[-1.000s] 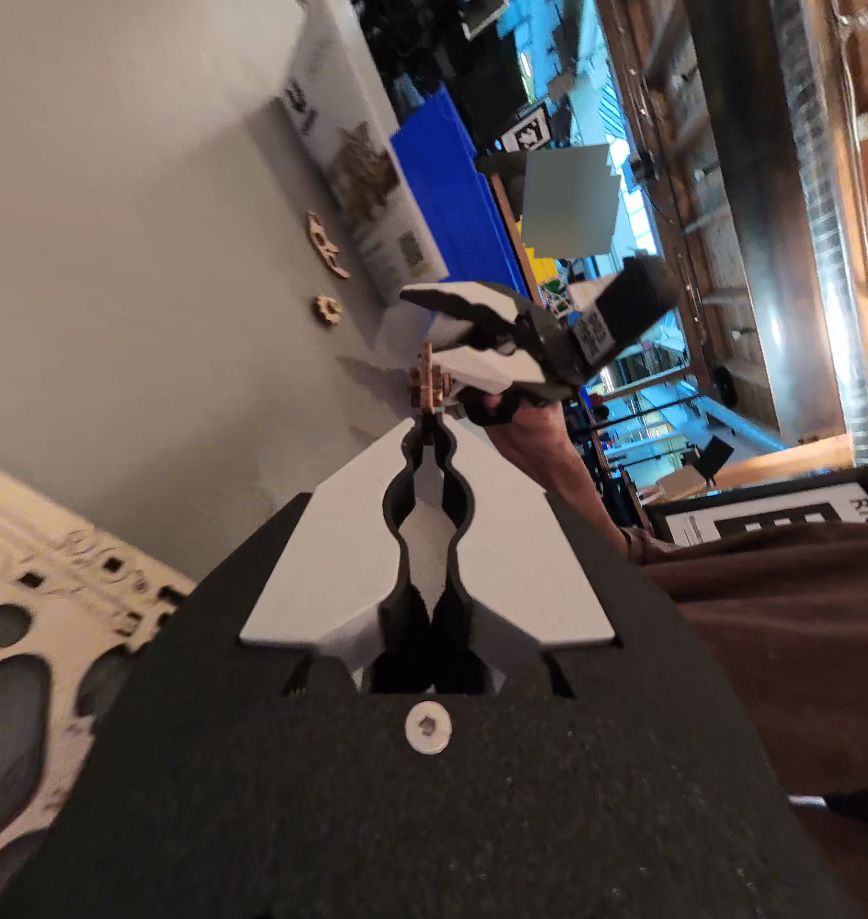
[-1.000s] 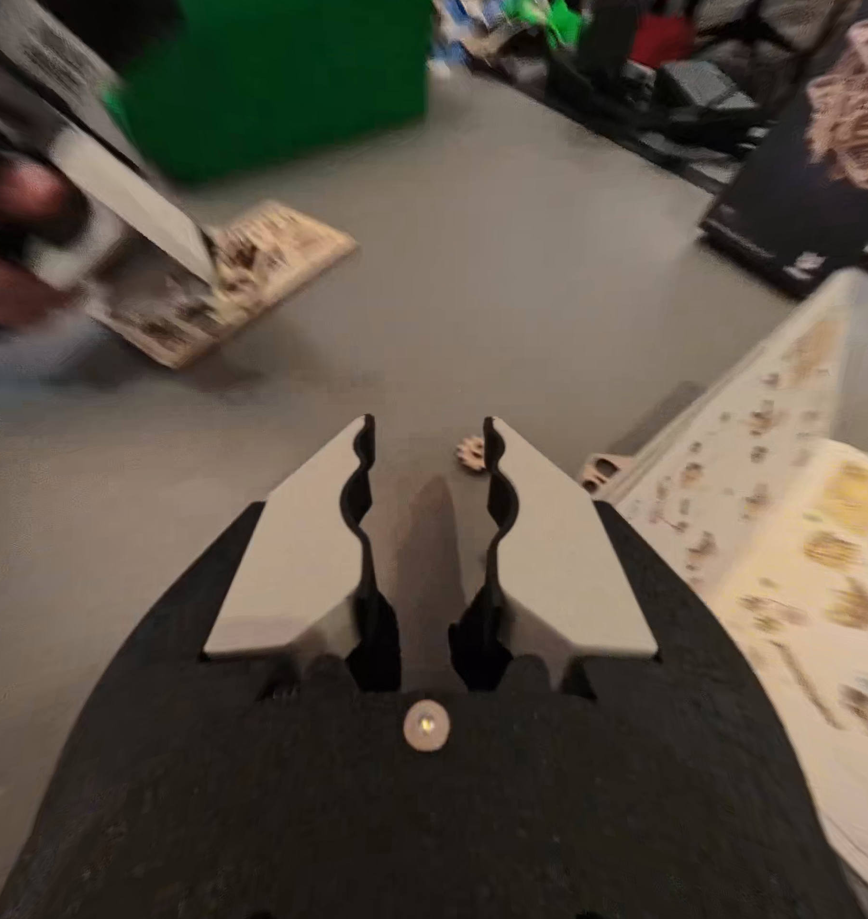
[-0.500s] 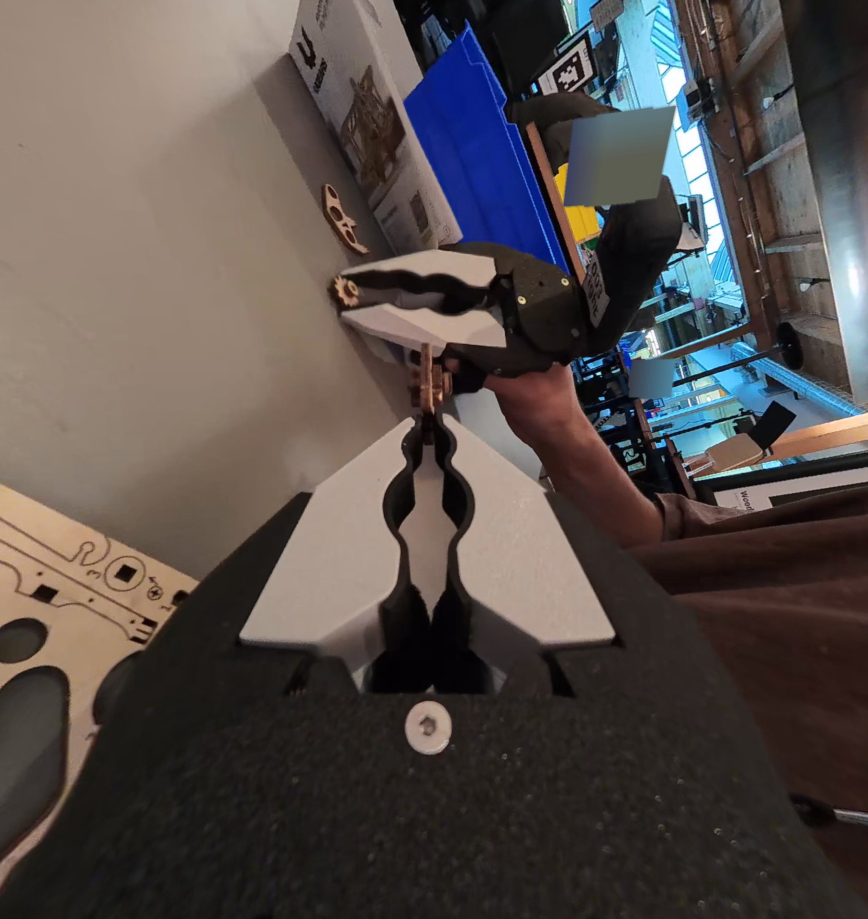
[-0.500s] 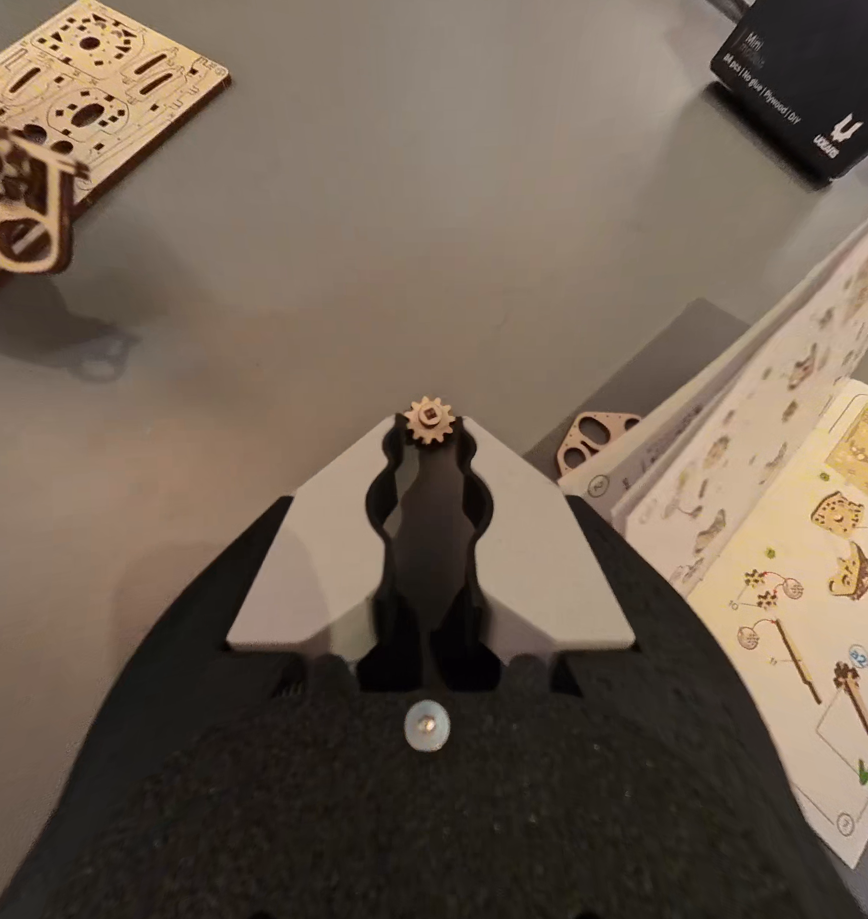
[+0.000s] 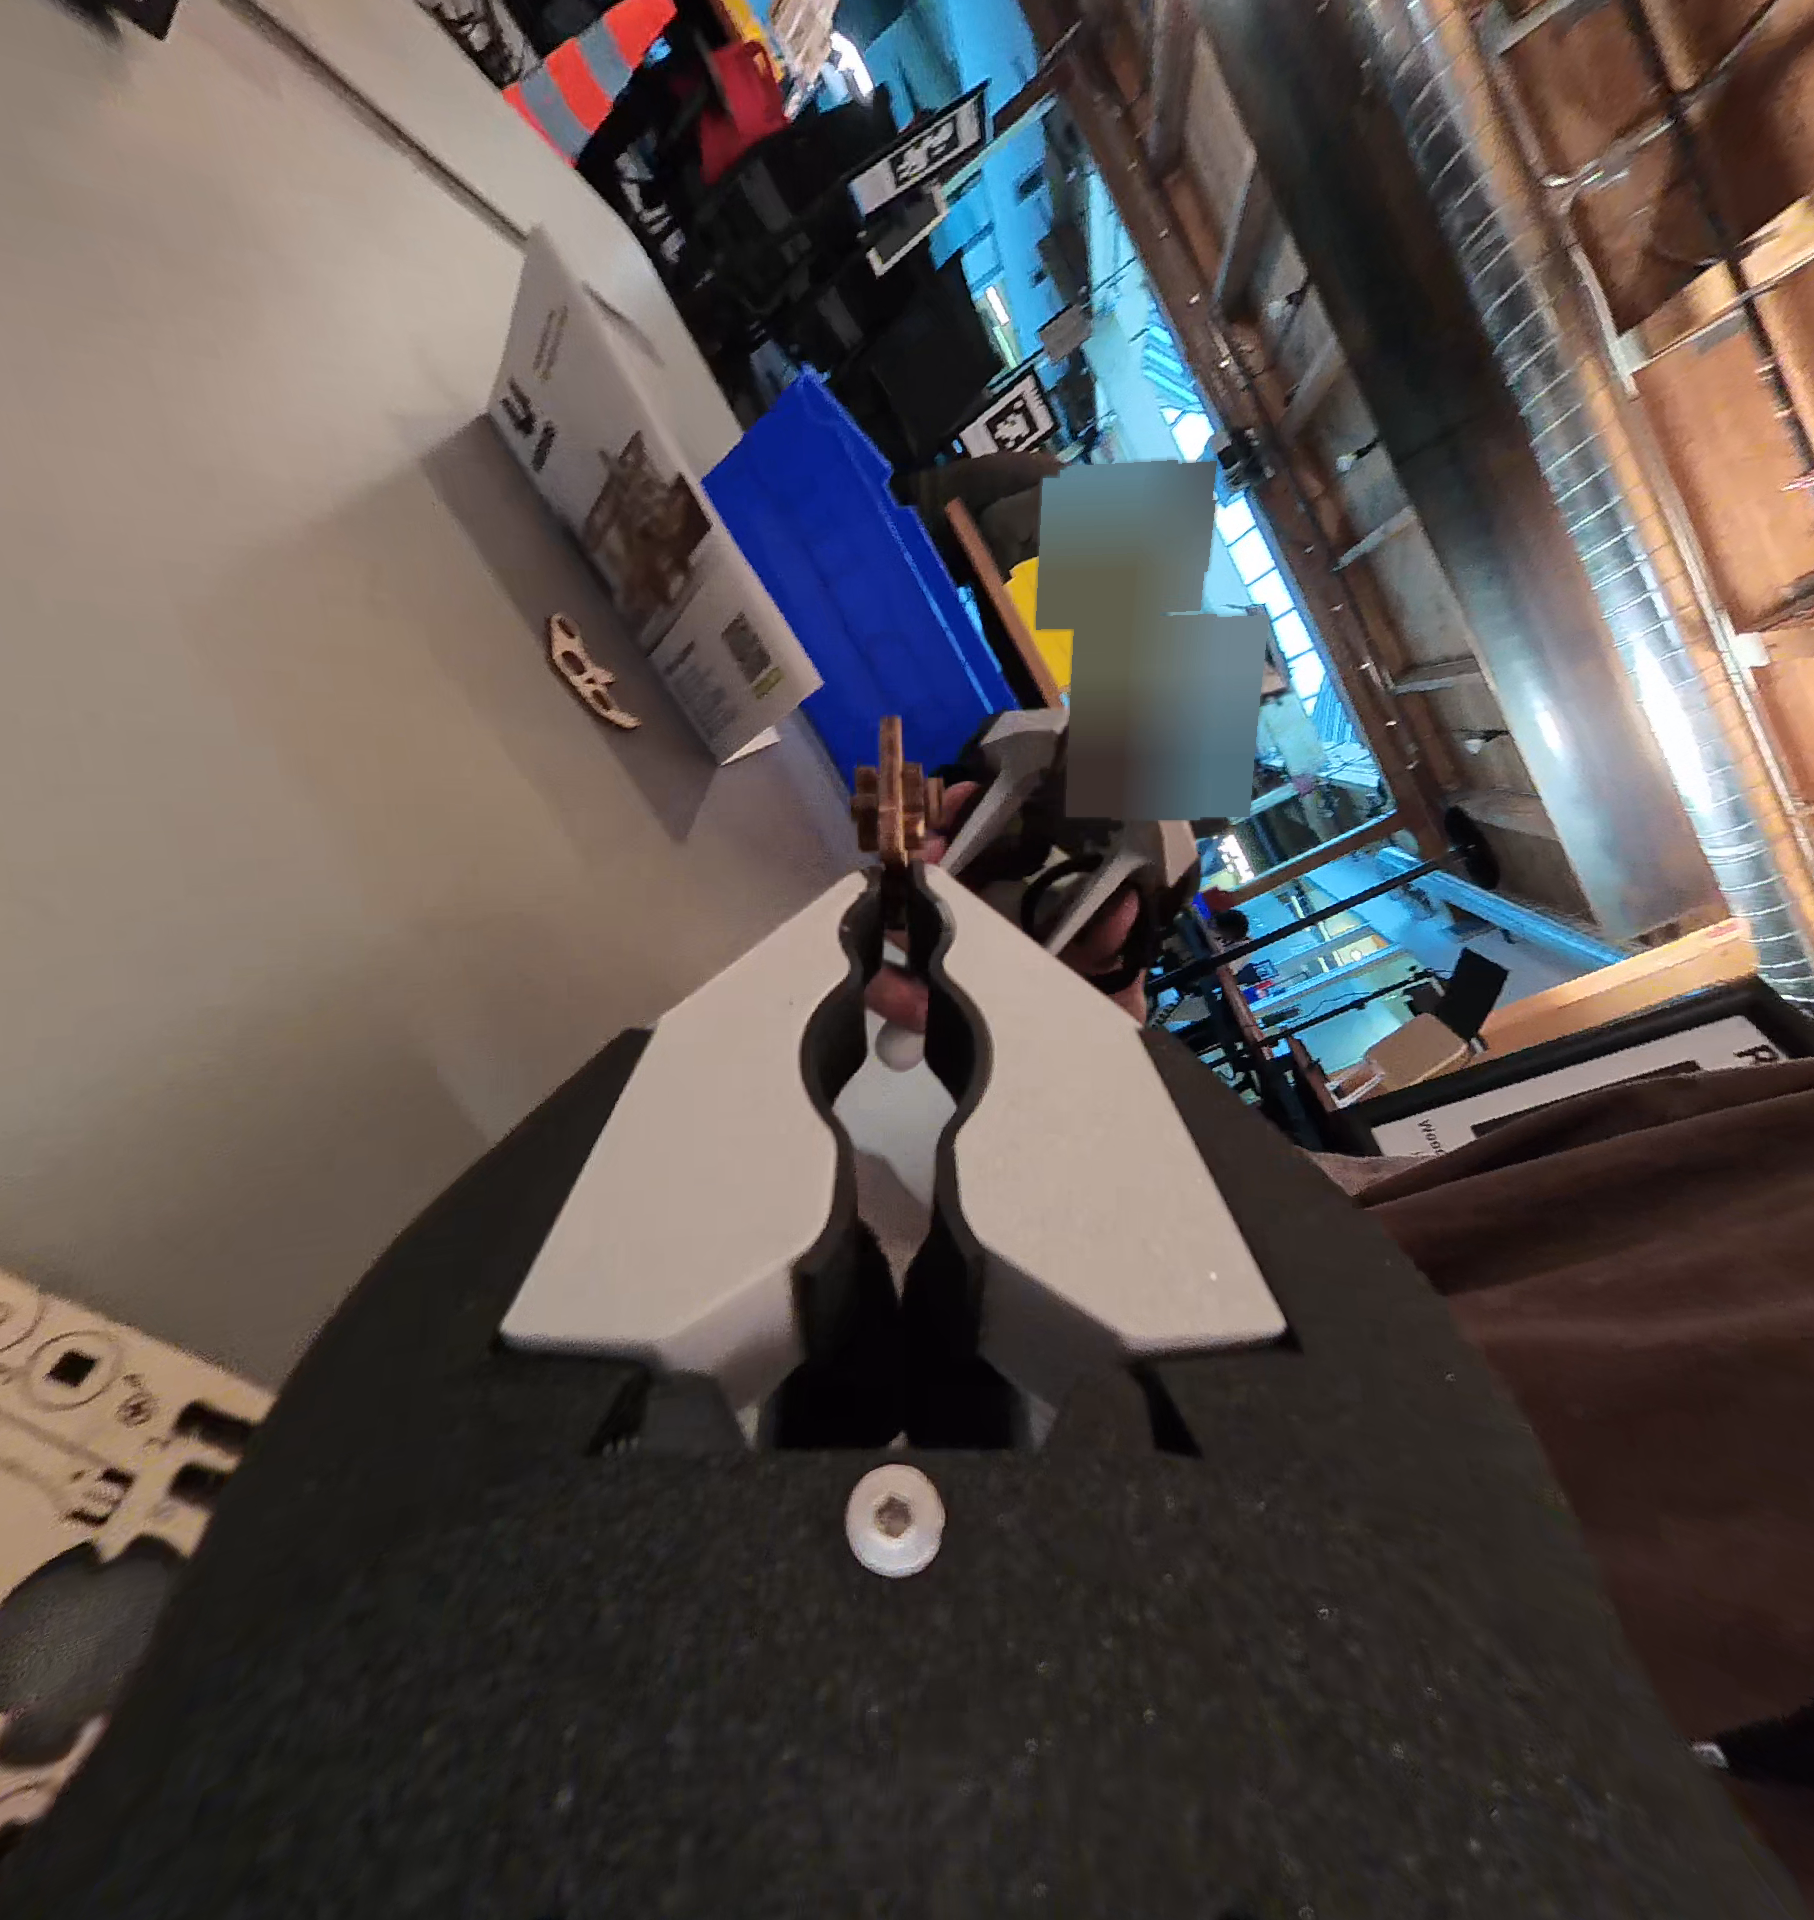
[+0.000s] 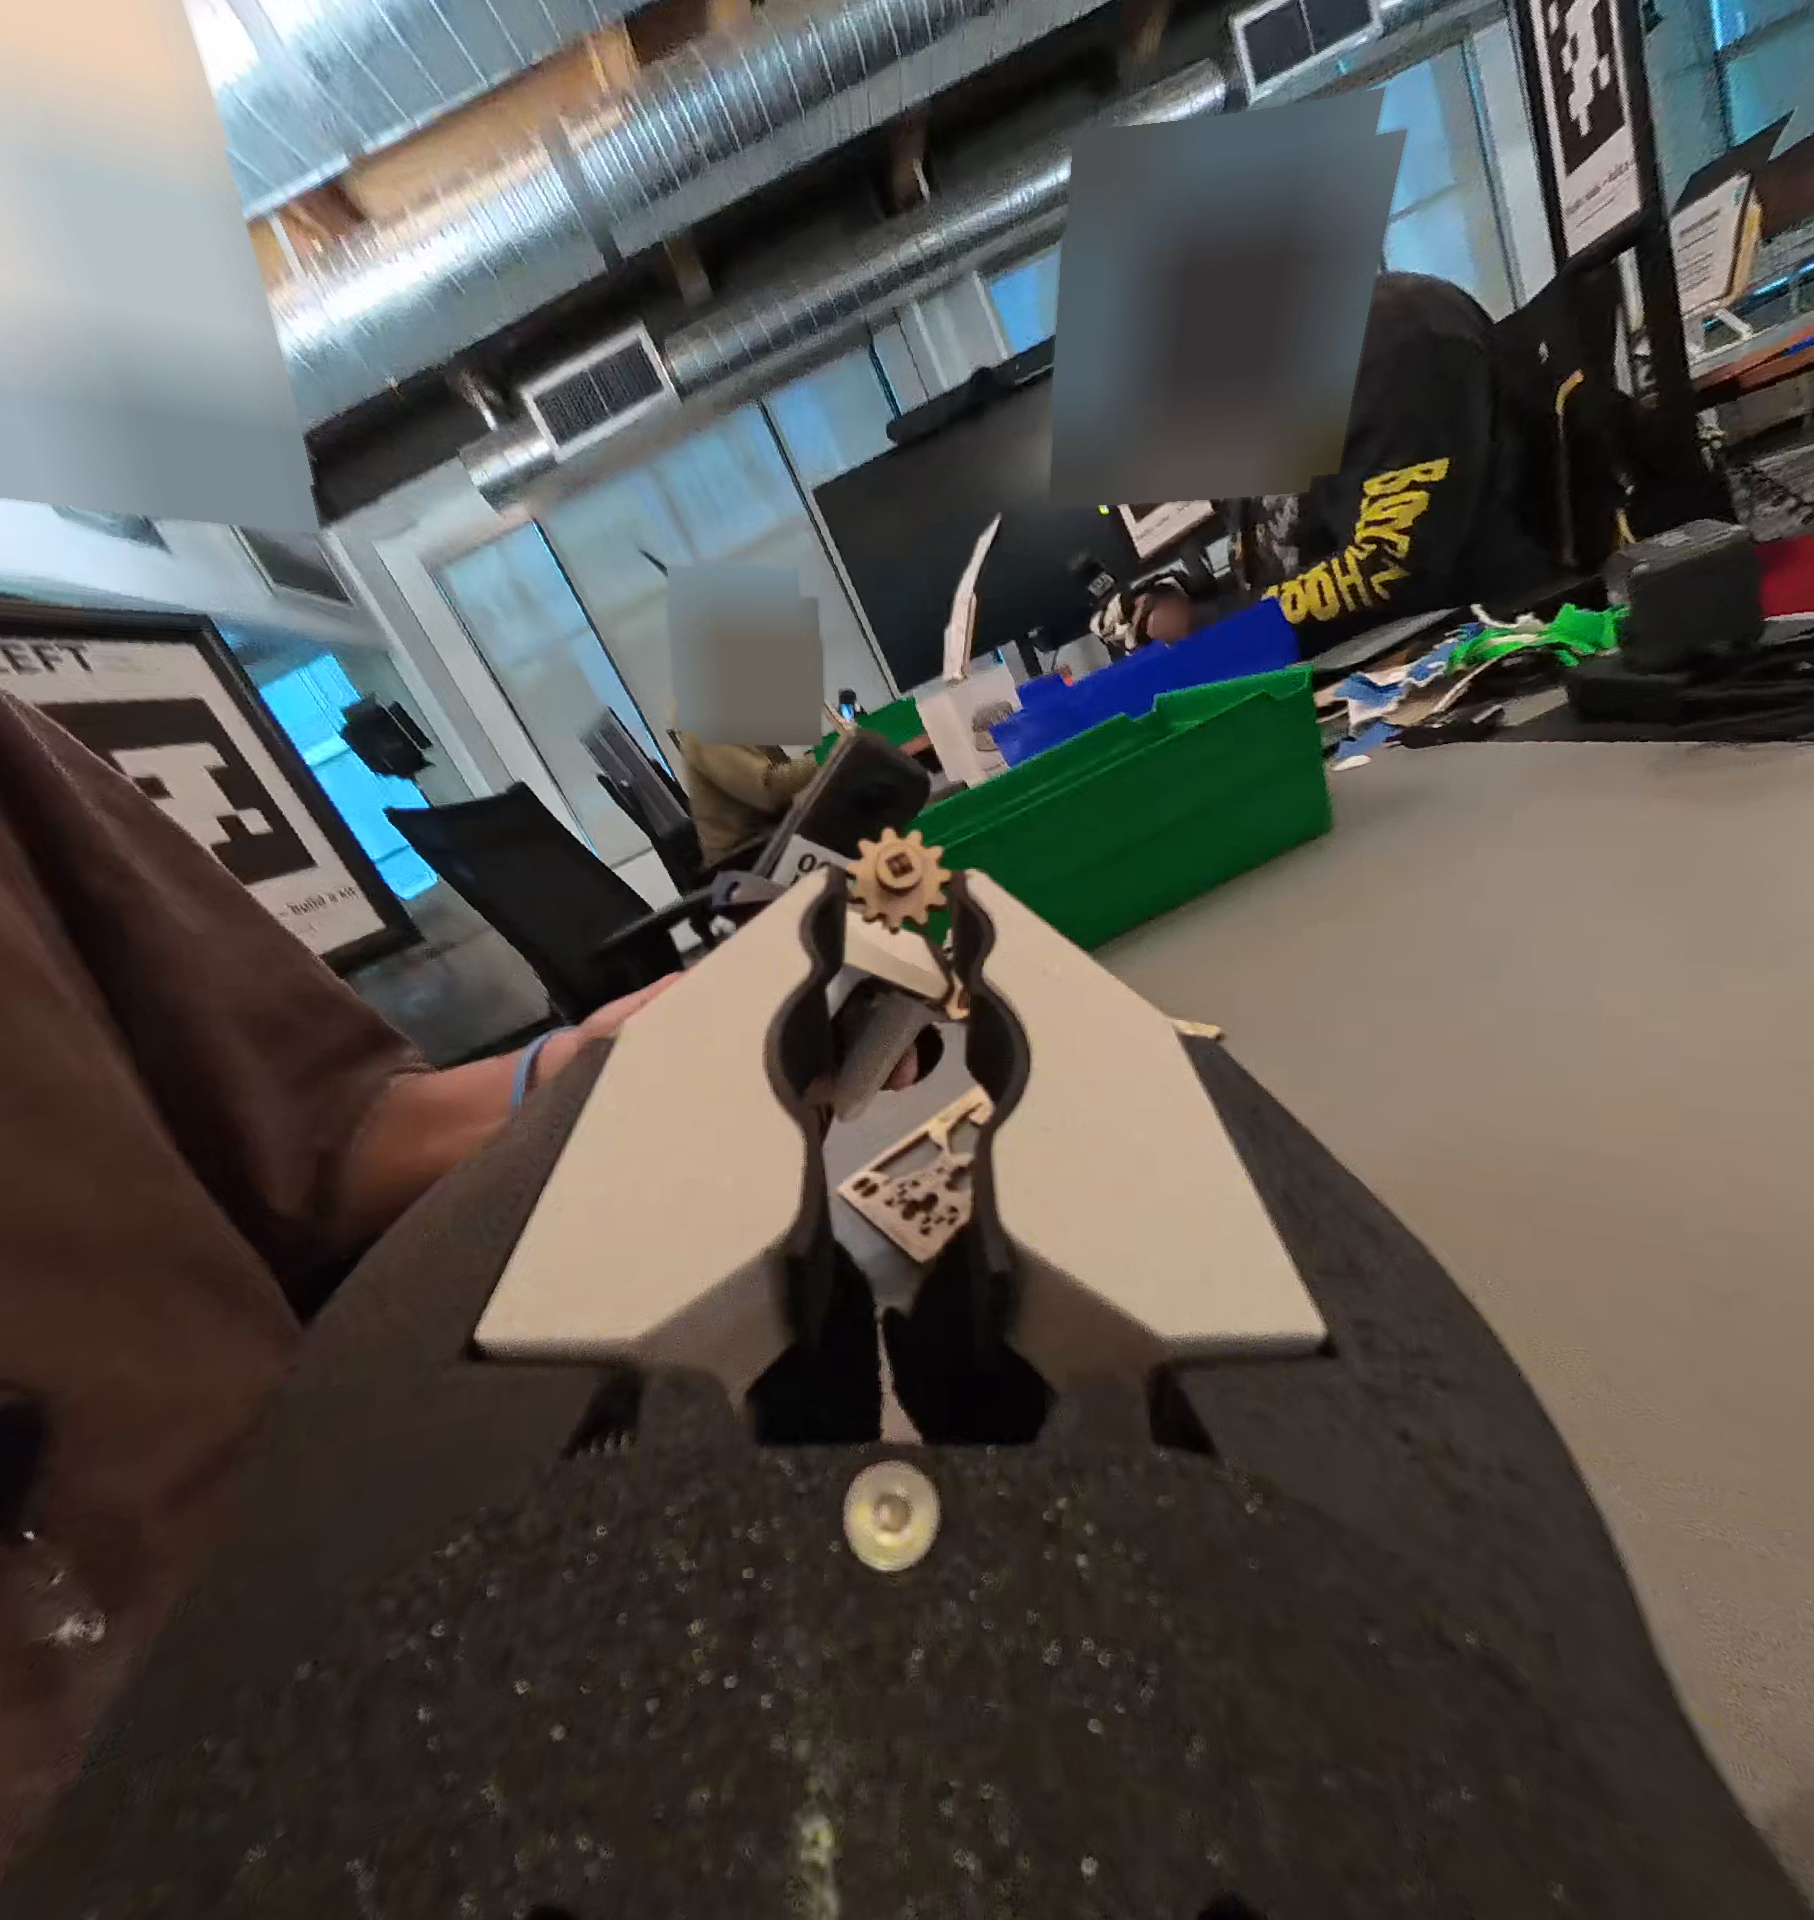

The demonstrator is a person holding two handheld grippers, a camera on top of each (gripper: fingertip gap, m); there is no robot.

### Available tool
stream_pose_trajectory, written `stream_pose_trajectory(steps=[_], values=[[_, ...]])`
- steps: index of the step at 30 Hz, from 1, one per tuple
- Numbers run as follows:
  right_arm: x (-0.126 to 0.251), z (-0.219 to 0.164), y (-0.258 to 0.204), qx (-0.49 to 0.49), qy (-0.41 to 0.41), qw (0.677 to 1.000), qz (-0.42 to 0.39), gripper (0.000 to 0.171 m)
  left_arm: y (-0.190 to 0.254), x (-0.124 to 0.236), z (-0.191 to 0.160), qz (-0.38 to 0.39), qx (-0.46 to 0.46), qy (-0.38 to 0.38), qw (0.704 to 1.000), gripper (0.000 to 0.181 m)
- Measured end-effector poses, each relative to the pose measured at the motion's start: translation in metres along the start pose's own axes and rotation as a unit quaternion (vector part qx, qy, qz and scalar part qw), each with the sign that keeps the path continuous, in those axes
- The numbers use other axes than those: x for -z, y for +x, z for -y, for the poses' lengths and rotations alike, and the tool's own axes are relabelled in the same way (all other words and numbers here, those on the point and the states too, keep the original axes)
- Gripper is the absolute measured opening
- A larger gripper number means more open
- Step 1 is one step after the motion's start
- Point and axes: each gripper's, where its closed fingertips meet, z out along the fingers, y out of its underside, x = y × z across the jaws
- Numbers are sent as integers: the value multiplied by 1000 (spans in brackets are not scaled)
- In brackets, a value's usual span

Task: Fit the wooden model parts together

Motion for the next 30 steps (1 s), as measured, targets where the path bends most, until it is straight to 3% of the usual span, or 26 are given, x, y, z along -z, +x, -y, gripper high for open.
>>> stream_pose_trajectory(steps=[4,10,13,15,18,20,22,24,26,28,30], values=[[-2,-4,-4,16,-10,1000,-1,19,8,0,1,-2,-5,12,1000,1],[-15,-31,-2,235,-110,964,-63,19,6,-4,-5,1,26,7,1000,1],[-16,-37,2,292,-138,942,-86,19,6,-6,-8,2,27,3,1000,1],[-17,-37,1,286,-134,945,-80,19,8,-6,-8,1,26,4,1000,1],[-16,-34,-1,193,-111,973,-67,19,9,-5,-6,0,19,6,1000,1],[-15,-30,-3,56,-91,993,-50,19,9,-4,-5,6,9,7,1000,1],[-13,-25,-6,-101,-67,993,-12,19,10,-3,-4,7,-11,2,1000,1],[-11,-24,-7,-259,-64,963,29,19,13,-2,-4,3,-43,-8,999,1],[-9,-25,-9,-393,-72,914,69,20,19,-1,-4,-1,-82,-22,996,1],[-9,-26,-12,-454,-68,883,97,19,20,1,-3,5,-116,-30,993,1],[-10,-31,-15,-473,-79,872,103,19,23,2,-1,3,-136,-33,990,1]])
